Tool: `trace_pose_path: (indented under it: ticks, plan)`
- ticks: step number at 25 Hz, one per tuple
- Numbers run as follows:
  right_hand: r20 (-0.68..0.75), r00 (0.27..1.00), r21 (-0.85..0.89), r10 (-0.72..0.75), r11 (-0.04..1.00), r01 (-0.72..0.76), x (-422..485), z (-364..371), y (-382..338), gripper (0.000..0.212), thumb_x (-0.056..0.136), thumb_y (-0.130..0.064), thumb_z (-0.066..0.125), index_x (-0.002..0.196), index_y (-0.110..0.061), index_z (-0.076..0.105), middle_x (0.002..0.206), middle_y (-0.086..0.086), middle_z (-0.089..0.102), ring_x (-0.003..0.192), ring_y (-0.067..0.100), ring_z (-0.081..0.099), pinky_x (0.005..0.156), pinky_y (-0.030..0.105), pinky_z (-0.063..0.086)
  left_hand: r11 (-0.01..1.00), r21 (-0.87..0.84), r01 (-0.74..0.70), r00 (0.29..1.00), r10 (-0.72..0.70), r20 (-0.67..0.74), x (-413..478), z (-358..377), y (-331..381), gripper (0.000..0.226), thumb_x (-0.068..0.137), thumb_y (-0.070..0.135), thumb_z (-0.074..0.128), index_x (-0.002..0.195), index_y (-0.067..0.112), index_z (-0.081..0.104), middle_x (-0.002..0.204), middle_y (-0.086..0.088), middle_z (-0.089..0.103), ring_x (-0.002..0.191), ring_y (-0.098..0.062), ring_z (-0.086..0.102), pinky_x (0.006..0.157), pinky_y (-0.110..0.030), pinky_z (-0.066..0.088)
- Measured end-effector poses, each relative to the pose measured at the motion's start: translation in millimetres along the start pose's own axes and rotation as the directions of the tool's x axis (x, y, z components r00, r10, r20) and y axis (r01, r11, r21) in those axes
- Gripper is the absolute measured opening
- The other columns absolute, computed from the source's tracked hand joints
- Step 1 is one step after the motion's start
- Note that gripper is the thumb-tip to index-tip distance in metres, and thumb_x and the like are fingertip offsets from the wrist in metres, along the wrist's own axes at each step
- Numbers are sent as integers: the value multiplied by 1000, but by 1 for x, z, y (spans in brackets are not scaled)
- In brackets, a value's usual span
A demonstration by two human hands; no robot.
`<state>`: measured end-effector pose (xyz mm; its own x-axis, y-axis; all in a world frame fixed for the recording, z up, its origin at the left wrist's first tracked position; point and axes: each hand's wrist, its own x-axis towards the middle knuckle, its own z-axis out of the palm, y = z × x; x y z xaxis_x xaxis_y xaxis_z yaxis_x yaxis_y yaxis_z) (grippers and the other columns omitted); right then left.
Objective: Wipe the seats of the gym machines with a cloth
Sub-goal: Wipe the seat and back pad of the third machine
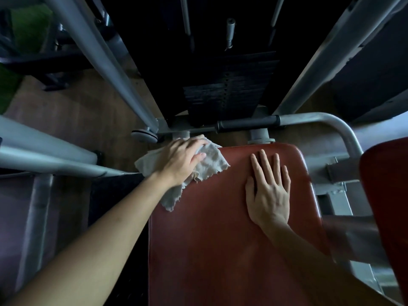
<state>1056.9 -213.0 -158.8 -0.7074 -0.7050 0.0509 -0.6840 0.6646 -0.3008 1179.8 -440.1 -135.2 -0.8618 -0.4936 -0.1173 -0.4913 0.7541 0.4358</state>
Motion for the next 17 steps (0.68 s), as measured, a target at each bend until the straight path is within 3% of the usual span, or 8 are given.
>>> trace_pose_path:
  ticks: [2,5,7,10,13,17]
  plan:
    - [-4,1000,-9,0,1000,0,1,-1,0,57,99,-34,36,156,-26,33,166,-5,23,156,24,11,125,47,14,1000,-13,12,994,-11,113,19,-6,6,45,103,43,45,145,29,51,132,-2,66,120,-26,60,98,-35,42]
    - [-15,1000,-22,3,1000,-3,1,-2,-1,58,99,-33,36,156,-27,33,166,-5,23,155,24,13,124,47,15,1000,-15,-8,979,11,205,29,-12,11,43,103,49,42,145,39,49,148,14,51,133,-16,52,104,-30,41]
    - [-16,1000,-12,4,1000,-4,1,-3,-1,58,99,-33,38,156,-28,34,165,-5,24,155,23,13,124,46,15,996,-46,-74,982,81,172,15,-17,-3,44,103,48,45,145,36,50,149,15,49,135,-13,50,109,-27,37]
    - [-8,1000,-14,6,1000,-6,1,-2,-1,58,98,-33,40,156,-28,34,166,-6,23,155,23,13,124,46,16,994,-56,-93,986,100,134,-15,-24,-48,53,98,61,38,147,41,45,150,22,44,136,-9,47,117,-36,36]
    - [-4,1000,-22,13,1000,-13,1,-1,0,58,99,-33,40,156,-28,33,166,-5,22,156,23,12,124,47,15,993,-86,-81,986,92,138,-11,-20,-62,50,99,62,35,142,42,51,146,22,51,133,-6,51,111,-40,44]
    - [-2,1000,-30,10,1000,-10,2,-1,-1,58,99,-33,40,156,-28,33,166,-6,22,155,23,12,124,46,16,994,-46,-103,968,111,225,35,-8,-14,50,97,62,31,134,43,57,137,26,57,127,-8,56,102,-39,49]
